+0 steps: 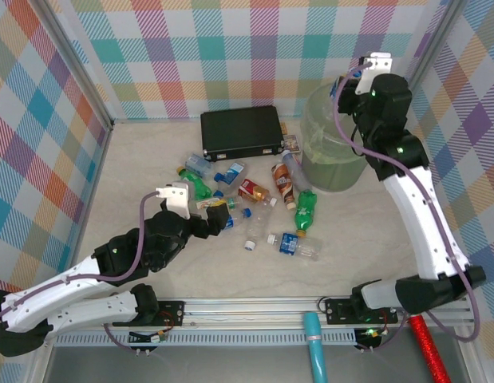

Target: Put the plastic bottles in the bin

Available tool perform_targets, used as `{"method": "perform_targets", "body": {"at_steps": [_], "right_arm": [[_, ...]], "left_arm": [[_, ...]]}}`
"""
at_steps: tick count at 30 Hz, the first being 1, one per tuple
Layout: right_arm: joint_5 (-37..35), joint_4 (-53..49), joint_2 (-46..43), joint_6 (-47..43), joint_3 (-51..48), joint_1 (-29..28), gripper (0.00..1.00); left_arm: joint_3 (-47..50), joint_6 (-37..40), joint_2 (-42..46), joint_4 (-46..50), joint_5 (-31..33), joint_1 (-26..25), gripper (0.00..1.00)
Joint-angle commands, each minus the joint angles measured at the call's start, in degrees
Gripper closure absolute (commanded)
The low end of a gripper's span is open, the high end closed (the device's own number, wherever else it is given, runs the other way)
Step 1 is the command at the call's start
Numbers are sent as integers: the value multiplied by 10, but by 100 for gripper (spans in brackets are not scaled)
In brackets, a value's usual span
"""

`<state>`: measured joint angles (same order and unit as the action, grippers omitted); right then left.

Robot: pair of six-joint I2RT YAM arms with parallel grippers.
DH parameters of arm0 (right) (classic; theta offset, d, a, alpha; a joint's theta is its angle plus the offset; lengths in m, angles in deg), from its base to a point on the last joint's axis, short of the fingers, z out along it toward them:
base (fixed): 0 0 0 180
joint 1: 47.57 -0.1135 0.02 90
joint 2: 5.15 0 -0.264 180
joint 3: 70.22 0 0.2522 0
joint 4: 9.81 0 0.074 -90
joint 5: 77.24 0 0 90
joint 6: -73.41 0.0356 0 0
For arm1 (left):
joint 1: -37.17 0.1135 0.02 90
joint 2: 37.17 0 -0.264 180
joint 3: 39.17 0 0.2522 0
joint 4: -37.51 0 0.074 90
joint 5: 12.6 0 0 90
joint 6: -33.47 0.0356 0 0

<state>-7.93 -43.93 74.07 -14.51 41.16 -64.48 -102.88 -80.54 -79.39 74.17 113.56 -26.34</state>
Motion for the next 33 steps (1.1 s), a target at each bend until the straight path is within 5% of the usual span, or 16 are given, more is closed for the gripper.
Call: {"method": "perform_targets", "body": {"at_steps": [1, 12, 23, 32, 33], "right_arm": [[-10, 32, 37, -19, -1, 21, 75], [84, 7, 152, 71, -17, 61, 70], [111, -51, 155, 75, -1, 64, 31], [183, -75, 72, 113, -23, 64, 17], [198, -80, 62, 123, -27, 64, 7]], "left_arm": [[7, -11, 20, 18, 14, -6, 0], [5, -20, 72, 68, 46, -6, 0], [0, -26, 110, 103, 95, -6, 0], [3, -24, 78, 109, 134, -5, 0], [4, -26, 72, 114, 143, -5, 0]]}}
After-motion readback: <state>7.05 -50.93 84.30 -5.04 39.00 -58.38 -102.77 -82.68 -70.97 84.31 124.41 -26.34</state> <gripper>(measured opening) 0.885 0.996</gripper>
